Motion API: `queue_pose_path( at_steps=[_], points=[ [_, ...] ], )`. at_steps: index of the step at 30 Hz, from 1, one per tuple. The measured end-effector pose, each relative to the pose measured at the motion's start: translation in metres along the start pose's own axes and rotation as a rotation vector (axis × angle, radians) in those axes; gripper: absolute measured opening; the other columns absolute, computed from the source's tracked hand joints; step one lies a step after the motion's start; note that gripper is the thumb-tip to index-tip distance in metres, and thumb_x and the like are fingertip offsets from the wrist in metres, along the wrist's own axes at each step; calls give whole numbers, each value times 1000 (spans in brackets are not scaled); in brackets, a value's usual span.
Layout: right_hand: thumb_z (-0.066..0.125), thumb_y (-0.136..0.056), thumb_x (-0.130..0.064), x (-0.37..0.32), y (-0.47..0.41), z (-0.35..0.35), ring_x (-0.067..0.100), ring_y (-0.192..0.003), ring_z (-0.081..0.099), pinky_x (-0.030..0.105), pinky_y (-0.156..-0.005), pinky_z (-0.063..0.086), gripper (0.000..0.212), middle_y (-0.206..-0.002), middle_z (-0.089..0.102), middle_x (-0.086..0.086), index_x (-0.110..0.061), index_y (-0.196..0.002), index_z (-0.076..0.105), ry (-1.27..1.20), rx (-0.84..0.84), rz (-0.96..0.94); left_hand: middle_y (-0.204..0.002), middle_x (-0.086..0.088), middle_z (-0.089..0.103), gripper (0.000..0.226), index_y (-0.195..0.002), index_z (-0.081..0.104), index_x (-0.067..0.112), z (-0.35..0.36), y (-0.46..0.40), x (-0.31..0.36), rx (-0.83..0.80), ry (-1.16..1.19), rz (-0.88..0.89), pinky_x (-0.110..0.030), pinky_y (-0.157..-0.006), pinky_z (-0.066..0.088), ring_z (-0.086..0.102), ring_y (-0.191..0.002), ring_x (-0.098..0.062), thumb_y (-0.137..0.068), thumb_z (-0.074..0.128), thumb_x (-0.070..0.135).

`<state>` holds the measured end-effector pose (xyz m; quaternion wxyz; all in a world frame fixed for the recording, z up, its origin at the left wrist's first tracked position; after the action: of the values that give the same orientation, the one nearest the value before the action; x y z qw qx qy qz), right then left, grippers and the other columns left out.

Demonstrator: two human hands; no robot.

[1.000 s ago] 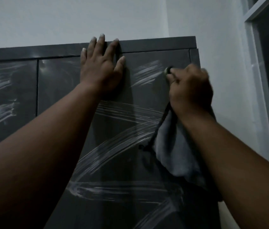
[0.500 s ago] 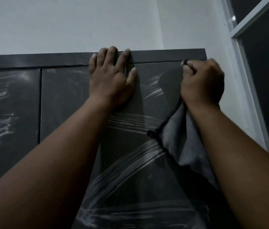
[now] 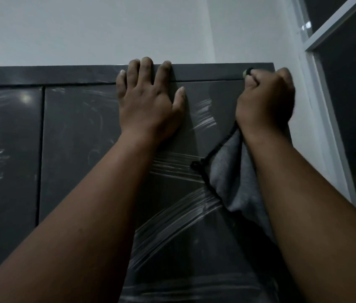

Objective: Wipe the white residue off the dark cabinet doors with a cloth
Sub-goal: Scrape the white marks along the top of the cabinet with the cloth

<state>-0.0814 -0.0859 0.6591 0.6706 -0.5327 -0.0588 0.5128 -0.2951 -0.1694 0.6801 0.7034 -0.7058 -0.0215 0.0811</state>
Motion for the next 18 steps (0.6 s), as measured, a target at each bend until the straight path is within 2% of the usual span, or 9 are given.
queue_pose_path(
  at_steps=[1, 2, 4, 5, 7, 9, 12, 15, 18],
  points=[
    [54, -102, -34, -7, -1, 5, -12, -83, 52, 8, -60, 30, 27, -91, 50, -12, -18, -116, 71, 0, -27, -7, -159, -5, 35, 64, -155, 38, 30, 0, 0, 1, 3, 5, -8, -50, -128, 9, 21, -154, -29, -99, 41, 60],
    [54, -102, -34, -17, 4, 9, -4, -86, 52, 12, -63, 30, 27, -95, 52, -7, -18, -116, 71, 22, -66, -92, -159, -5, 35, 64, -155, 38, 30, 0, 0, 1, 7, 9, -15, -50, -128, 9, 21, -154, -29, -99, 41, 60],
    [57, -102, -32, -28, 22, 9, 21, -98, 57, 26, -72, 38, 25, -106, 58, 5, -23, -118, 74, -8, -153, -249, -160, -5, 35, 64, -155, 38, 30, 0, 0, 2, 9, 15, -22, -50, -128, 9, 20, -155, -29, -99, 42, 60],
    [58, -101, -32, -27, 28, 6, 27, -98, 58, 30, -73, 42, 25, -107, 58, 7, -24, -118, 75, -18, -171, -290, -160, -5, 35, 64, -155, 38, 30, -1, 0, 2, 10, 16, -22, -50, -128, 9, 20, -155, -29, -99, 42, 60],
    [59, -101, -35, -14, 25, -2, 30, -98, 59, 34, -75, 47, 26, -107, 59, 8, -26, -118, 75, -3, -145, -300, -158, -5, 37, 63, -154, 39, 29, -2, 0, 2, 12, 16, -15, -50, -127, 11, 22, -154, -29, -99, 42, 60],
    [55, -101, -36, 4, 5, -8, 32, -100, 59, 35, -78, 47, 27, -108, 59, 10, -25, -116, 75, 58, -85, -212, -156, -5, 38, 63, -154, 40, 29, -3, 0, 0, 12, 16, -9, -50, -127, 12, 23, -153, -28, -99, 41, 60],
    [50, -103, -34, 14, -23, -4, 28, -103, 59, 30, -80, 47, 28, -111, 55, 7, -23, -113, 74, 54, -59, -92, -155, -5, 39, 63, -153, 40, 29, -3, 0, 1, 9, 11, -10, -51, -127, 12, 24, -152, -28, -98, 39, 61],
    [53, -103, -33, 4, -18, 3, 28, -105, 60, 27, -81, 43, 29, -115, 58, 10, -22, -120, 73, 16, -114, -161, -154, -5, 39, 62, -152, 40, 29, -2, 1, 2, 13, 6, -19, -51, -126, 13, 24, -152, -28, -98, 40, 60],
    [58, -101, -33, 8, 6, -7, 30, -97, 60, 35, -78, 50, 27, -107, 59, 11, -26, -121, 75, -8, -168, -302, -153, -5, 40, 61, -151, 41, 29, -3, 1, 3, 14, 11, -24, -50, -126, 13, 25, -152, -28, -98, 41, 60]
  ],
)
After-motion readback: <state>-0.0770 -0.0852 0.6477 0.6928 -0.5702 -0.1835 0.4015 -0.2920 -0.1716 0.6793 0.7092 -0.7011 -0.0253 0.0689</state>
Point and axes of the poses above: each hand's wrist, its own y-axis away from the middle knuckle, its own z-axis out of the palm, x = y × z, the point moved 5 cm from there along -y, towards the middle knuckle
